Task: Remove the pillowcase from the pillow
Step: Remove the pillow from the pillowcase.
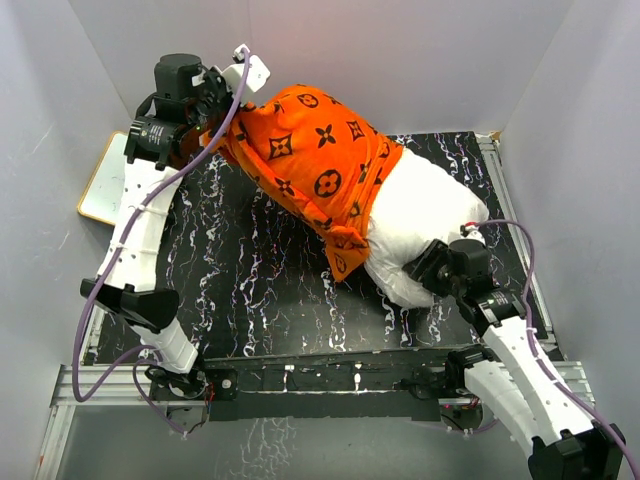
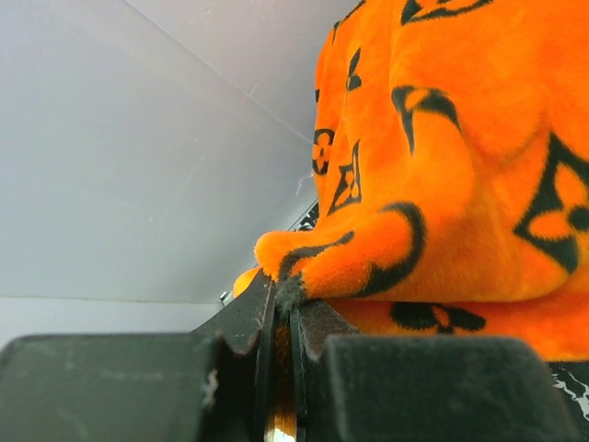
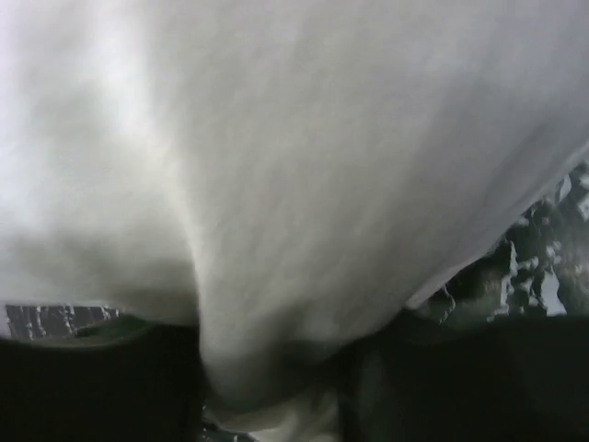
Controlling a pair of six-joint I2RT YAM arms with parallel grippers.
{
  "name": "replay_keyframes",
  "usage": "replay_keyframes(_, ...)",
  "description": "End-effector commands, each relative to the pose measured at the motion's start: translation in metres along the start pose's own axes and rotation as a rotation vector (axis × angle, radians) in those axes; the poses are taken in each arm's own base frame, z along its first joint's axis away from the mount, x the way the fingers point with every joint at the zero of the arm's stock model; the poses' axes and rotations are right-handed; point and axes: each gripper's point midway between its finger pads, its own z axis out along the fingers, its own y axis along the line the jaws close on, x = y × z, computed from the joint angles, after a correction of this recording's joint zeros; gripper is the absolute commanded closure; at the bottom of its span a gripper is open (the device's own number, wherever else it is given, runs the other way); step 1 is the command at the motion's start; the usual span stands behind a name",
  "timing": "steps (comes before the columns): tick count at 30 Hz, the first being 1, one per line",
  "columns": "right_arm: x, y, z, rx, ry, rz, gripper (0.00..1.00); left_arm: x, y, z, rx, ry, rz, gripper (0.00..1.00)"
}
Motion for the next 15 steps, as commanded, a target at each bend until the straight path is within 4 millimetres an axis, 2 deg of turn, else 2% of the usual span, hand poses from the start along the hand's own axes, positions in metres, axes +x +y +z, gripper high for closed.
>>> replay_keyframes(1,-0.087,0.064,-0.008,-0.183,-0.306,0.033,0.74,-0.045,0.039,-0.056,-0.15,-0.135,0.048,1.0)
replay_keyframes(2,-0.098,0.068,-0.009,-0.169,-0.328,0.03,0.89,-0.043,0.039,-0.058,-0.156,-0.129,0.064,1.0)
replay_keyframes(3,-0.109,0.073,-0.011,-0.161,-0.352,0.026,0.92,-0.041,0.039,-0.061,-0.164,-0.122,0.079,1.0)
replay_keyframes(6,-0.147,0.092,-0.026,-0.163,-0.451,0.033,0.92,-0.032,0.038,-0.064,-0.175,-0.095,0.124,1.0)
replay_keyframes(8,-0.173,0.091,-0.042,-0.124,-0.55,0.07,0.92,-0.024,0.038,-0.065,-0.18,-0.063,0.153,1.0)
replay_keyframes(12,-0.215,0.059,-0.072,0.028,-0.743,0.134,0.92,-0.006,0.042,-0.07,-0.202,0.01,0.226,1.0)
replay_keyframes(15,-0.239,0.032,-0.081,0.117,-0.805,0.164,0.92,0.009,0.049,-0.075,-0.235,0.066,0.286,1.0)
